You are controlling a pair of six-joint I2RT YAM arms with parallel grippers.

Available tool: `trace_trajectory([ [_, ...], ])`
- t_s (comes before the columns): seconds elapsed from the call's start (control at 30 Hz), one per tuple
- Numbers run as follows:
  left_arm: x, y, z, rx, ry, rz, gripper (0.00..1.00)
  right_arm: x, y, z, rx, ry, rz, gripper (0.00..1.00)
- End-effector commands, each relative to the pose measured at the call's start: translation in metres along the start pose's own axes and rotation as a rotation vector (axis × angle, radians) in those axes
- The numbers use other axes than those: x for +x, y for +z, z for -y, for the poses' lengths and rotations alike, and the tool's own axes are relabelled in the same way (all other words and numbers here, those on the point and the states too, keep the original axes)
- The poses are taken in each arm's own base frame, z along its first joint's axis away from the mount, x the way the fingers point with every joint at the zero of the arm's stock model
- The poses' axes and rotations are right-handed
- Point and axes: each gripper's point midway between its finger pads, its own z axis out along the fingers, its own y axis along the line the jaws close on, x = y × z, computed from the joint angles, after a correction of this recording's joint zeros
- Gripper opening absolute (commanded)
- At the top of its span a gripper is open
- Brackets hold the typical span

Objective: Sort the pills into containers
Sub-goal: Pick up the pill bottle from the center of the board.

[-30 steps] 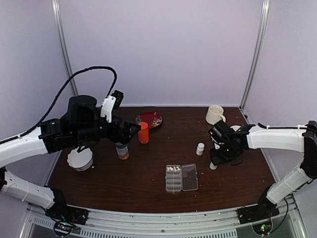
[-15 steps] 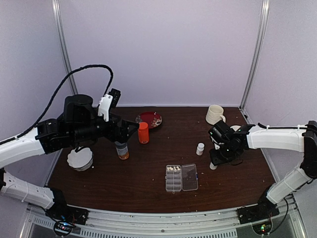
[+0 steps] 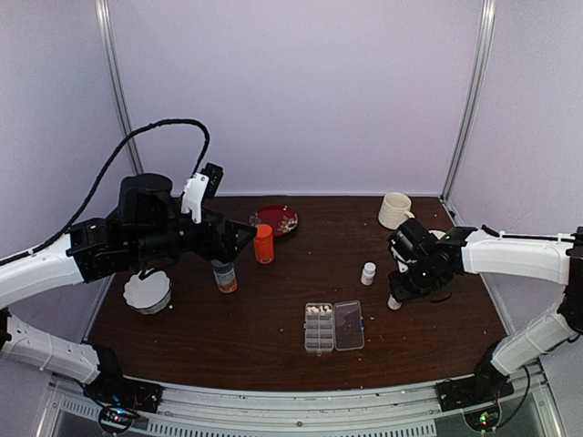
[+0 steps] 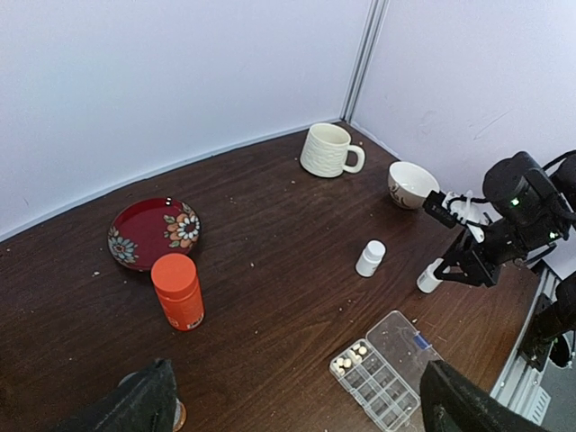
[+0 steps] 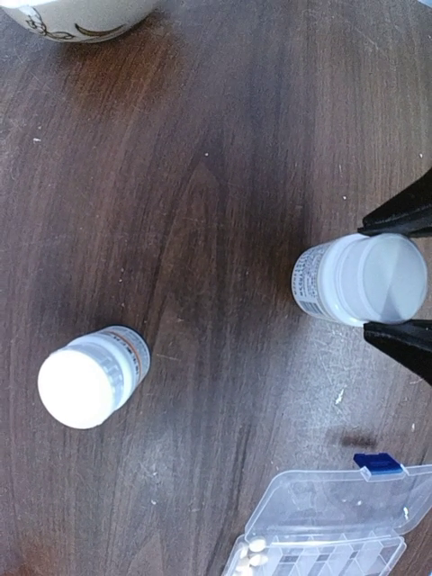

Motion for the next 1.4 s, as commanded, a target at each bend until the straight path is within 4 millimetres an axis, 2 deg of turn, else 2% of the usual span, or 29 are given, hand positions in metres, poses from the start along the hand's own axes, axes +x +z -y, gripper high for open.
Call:
trace_trajectory([
  [0.0, -0.016, 0.003, 0.01, 0.03, 0.005, 0.074, 0.98, -0.01, -0.017, 0.004, -0.003, 0.011, 0.046, 0.23],
  [0.2, -0.016, 0.007, 0.031, 0.086, 0.067, 0.13, 0.98, -0.016, -0.039, -0.002, -0.071, 0.0, 0.091, 0.21],
  [0.37, -0.014, 0.012, 0.054, 0.139, 0.159, 0.191, 0.97, -0.02, -0.06, -0.023, -0.216, -0.026, 0.117, 0.17],
  [0.5, -0.007, 0.017, 0.081, 0.205, 0.27, 0.238, 0.96, -0.022, -0.074, -0.033, -0.288, -0.021, 0.141, 0.15],
  [0.63, 0.013, 0.017, 0.116, 0.309, 0.476, 0.297, 0.97, -0.023, -0.09, -0.049, -0.402, -0.02, 0.171, 0.13],
  [0.8, 0.021, 0.029, 0.13, 0.335, 0.517, 0.297, 0.97, -0.027, -0.121, -0.074, -0.554, -0.03, 0.234, 0.12],
  [1.1, 0.026, 0.044, 0.14, 0.347, 0.503, 0.299, 0.94, -0.033, -0.185, -0.123, -0.796, -0.105, 0.369, 0.12],
  [1.17, 0.027, 0.044, 0.143, 0.356, 0.504, 0.304, 0.94, -0.033, -0.196, -0.133, -0.831, -0.126, 0.393, 0.12],
  [1.27, 0.029, 0.042, 0.151, 0.399, 0.525, 0.309, 0.87, -0.034, -0.211, -0.147, -0.881, -0.152, 0.412, 0.12],
  [1.37, 0.03, 0.04, 0.155, 0.421, 0.538, 0.319, 0.86, -0.035, -0.226, -0.159, -0.923, -0.169, 0.437, 0.11],
])
